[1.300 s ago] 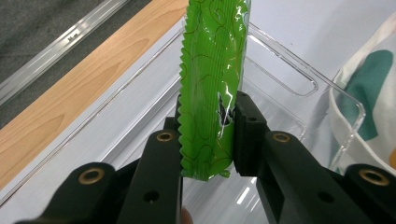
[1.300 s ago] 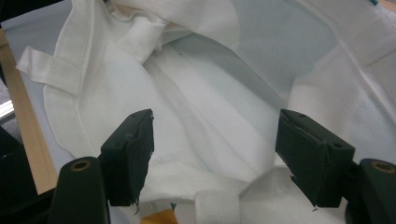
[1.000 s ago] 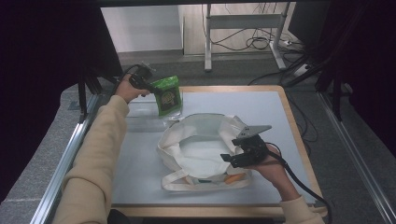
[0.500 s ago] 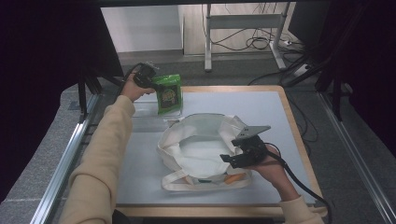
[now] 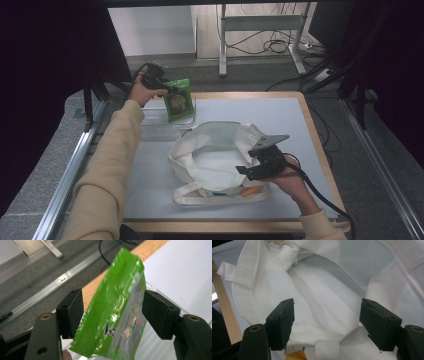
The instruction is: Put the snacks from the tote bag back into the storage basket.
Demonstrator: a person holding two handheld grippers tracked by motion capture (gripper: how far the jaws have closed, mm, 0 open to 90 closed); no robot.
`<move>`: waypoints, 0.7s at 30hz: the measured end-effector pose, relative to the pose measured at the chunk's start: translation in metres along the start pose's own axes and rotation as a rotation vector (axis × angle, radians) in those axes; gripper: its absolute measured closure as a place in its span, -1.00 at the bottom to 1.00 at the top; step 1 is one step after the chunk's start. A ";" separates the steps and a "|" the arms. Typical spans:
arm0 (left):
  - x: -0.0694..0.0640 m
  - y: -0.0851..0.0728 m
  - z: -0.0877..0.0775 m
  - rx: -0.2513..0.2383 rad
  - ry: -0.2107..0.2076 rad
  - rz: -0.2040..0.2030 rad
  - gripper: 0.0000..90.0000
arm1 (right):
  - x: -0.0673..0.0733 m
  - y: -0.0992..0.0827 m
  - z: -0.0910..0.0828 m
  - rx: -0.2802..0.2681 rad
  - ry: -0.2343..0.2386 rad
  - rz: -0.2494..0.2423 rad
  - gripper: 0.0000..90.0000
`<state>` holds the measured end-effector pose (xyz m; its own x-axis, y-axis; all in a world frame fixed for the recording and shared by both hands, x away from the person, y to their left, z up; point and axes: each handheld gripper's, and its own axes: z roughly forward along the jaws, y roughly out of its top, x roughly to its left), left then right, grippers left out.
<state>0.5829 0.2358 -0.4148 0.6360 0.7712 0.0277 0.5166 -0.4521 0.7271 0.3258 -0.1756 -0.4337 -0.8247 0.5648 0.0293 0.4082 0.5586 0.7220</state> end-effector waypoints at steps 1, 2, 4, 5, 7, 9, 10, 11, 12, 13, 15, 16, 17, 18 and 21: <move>0.001 0.001 -0.002 -0.012 -0.001 -0.005 -0.26 | 0.000 0.000 0.000 0.000 0.000 -0.001 -0.38; 0.002 0.002 -0.005 -0.026 -0.004 -0.013 -0.26 | 0.000 0.000 0.000 0.001 0.000 0.000 -0.38; 0.003 0.005 -0.010 -0.041 0.002 -0.016 -0.29 | 0.000 0.000 0.000 0.001 -0.001 0.006 -0.38; 0.003 0.006 -0.012 -0.042 -0.002 -0.015 -0.29 | 0.000 0.000 0.000 0.001 -0.001 0.007 -0.38; 0.003 0.008 -0.016 -0.049 0.005 -0.014 -0.32 | 0.000 0.000 0.000 0.001 -0.001 0.008 -0.38; 0.003 0.008 -0.019 -0.050 -0.016 -0.021 -0.30 | 0.000 0.000 0.000 0.000 0.000 0.007 -0.38; 0.003 0.008 -0.020 -0.046 -0.018 -0.026 -0.30 | 0.000 0.000 0.000 0.000 0.000 0.006 -0.38; 0.002 0.008 -0.021 -0.044 -0.028 -0.034 -0.30 | 0.000 0.000 0.000 0.000 0.000 0.006 -0.38; 0.002 0.007 -0.022 -0.042 -0.033 -0.037 -0.30 | 0.000 0.000 -0.001 0.000 0.001 0.005 -0.38; 0.001 0.006 -0.022 -0.042 -0.034 -0.039 -0.30 | 0.000 0.000 -0.001 -0.001 0.001 0.004 -0.38; 0.000 0.004 -0.024 -0.040 -0.043 -0.044 -0.30 | 0.000 0.000 -0.001 -0.001 0.002 0.004 -0.38; -0.001 0.003 -0.024 -0.040 -0.051 -0.050 -0.30 | 0.000 0.000 -0.001 -0.002 0.002 0.004 -0.38; -0.002 0.002 -0.025 -0.037 -0.057 -0.054 -0.30 | 0.000 0.000 -0.001 -0.002 0.001 0.004 -0.38; -0.004 0.000 -0.027 -0.035 -0.064 -0.062 -0.28 | 0.000 0.000 -0.001 -0.002 0.001 0.004 -0.38; -0.008 -0.005 -0.030 -0.027 -0.083 -0.066 -0.24 | -0.001 0.000 -0.002 -0.003 0.002 0.004 -0.38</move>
<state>0.5583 0.2457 -0.3981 0.6465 0.7590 -0.0770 0.5442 -0.3880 0.7439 0.3257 -0.1769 -0.4327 -0.8240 0.5656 0.0338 0.4103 0.5544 0.7240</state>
